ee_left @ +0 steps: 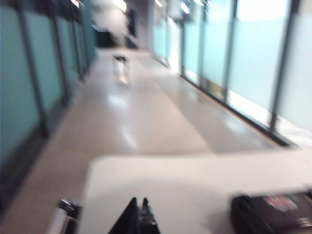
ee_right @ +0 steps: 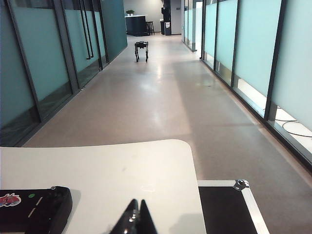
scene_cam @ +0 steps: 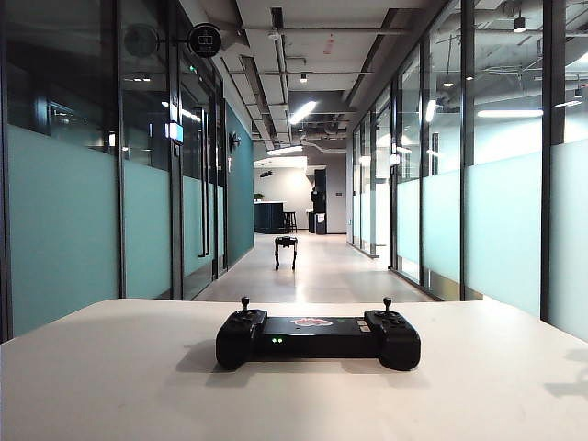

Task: Push the left joystick on the remote control sitting on the white table forward to make the robot dog walk in a straight line until it approaches the door.

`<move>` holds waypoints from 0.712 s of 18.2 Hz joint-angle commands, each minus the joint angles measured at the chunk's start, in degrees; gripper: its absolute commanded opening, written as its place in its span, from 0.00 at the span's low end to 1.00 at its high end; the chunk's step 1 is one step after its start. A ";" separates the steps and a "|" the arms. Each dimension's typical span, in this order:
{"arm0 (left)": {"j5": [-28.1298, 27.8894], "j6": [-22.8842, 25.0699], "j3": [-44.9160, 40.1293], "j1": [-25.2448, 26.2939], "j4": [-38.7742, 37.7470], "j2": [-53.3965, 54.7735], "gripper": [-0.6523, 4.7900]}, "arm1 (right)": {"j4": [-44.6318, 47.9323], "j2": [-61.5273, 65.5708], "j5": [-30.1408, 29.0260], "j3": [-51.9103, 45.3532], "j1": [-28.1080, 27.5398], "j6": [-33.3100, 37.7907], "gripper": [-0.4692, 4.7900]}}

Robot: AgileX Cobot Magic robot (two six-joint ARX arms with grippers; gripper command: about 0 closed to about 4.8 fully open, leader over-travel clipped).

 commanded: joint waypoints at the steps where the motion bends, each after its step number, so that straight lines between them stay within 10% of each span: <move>1: 0.61 0.24 0.11 1.53 -1.77 -0.50 0.11 | 0.57 -0.20 0.17 -0.52 0.02 0.22 0.09; 13: -0.83 2.58 0.13 2.10 -4.46 -0.50 0.11 | 0.48 -0.17 0.17 -0.52 0.04 0.22 0.09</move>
